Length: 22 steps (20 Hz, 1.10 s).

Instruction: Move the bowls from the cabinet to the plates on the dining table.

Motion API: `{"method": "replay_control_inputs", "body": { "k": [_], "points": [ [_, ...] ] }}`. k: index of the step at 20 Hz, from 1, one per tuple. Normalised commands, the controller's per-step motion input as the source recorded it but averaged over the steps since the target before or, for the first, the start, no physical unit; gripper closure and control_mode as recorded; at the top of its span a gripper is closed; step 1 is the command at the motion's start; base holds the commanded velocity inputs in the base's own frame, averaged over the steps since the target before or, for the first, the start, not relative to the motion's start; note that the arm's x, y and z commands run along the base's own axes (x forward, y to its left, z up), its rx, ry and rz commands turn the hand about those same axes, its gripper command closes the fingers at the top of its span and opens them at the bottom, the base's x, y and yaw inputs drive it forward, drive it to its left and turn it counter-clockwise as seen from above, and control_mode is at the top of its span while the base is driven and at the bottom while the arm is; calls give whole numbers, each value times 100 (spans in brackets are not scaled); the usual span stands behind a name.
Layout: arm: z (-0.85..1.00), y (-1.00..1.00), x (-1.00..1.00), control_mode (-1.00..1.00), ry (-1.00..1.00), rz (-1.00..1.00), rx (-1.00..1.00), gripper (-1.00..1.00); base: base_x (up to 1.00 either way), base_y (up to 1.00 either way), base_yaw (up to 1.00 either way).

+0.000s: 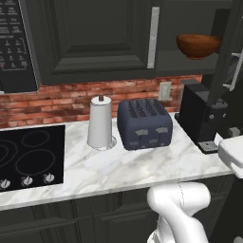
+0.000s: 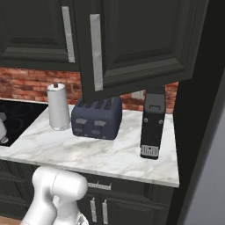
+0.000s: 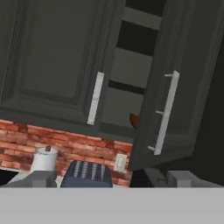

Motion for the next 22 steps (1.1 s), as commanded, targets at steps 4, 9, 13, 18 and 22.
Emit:
{"method": "replay_control_inputs", "body": {
  "k": [4, 9, 13, 18, 22],
  "points": [
    [-3, 0, 24, -100, 15, -7, 25, -100, 0, 0, 0],
    [2, -3, 72, -100, 15, 0, 18, -100, 0, 0, 0],
    [1, 0, 84, -100, 15, 0, 5, -100, 0, 0, 0],
    [0, 0, 80, -100, 15, 0, 0, -100, 0, 0, 0],
    [-4, 8, 61, -100, 13, 0, -2, -100, 0, 0, 0]
  ]
}}
